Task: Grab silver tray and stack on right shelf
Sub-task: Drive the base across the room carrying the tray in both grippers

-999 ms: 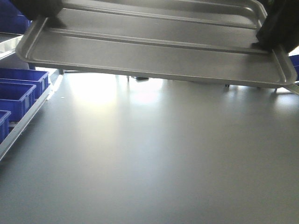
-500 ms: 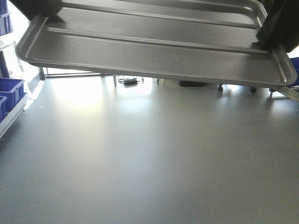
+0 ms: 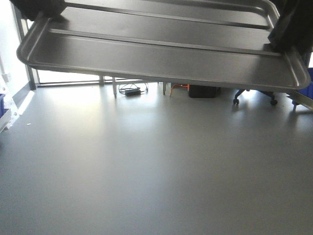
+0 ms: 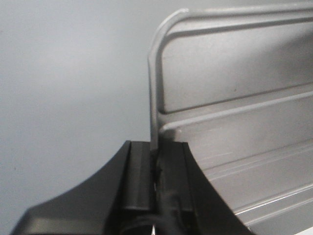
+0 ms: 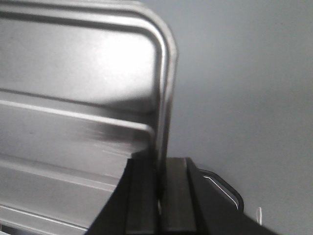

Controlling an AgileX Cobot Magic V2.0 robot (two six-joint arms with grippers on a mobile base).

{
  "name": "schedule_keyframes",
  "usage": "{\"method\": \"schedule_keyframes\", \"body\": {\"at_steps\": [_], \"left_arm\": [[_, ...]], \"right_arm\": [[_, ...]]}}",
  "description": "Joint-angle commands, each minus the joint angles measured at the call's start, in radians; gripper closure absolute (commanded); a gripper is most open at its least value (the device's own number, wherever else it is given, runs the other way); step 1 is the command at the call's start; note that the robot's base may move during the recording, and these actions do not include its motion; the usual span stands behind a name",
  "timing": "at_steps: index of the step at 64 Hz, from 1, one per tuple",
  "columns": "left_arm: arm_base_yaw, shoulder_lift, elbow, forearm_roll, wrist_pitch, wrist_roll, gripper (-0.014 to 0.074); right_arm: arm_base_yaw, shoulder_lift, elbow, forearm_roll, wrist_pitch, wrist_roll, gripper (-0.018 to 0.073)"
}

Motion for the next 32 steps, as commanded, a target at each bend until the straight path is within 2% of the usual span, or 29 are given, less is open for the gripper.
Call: {"method": "schedule_keyframes", "body": {"at_steps": [1,32], "left_arm": [[0.004,-0.031,-0.028,0.087,0.034,0.010,0.0689],[0.004,-0.031,-0.028,0.082,0.036,0.010,0.0689]], "right_arm": [[-0.008,-0.025,-0.028,-0.089,-0.008,-0.012,0.0503],[-0.008,-0.025,-0.028,-0.089,-0.008,-0.012,0.0503]]}}
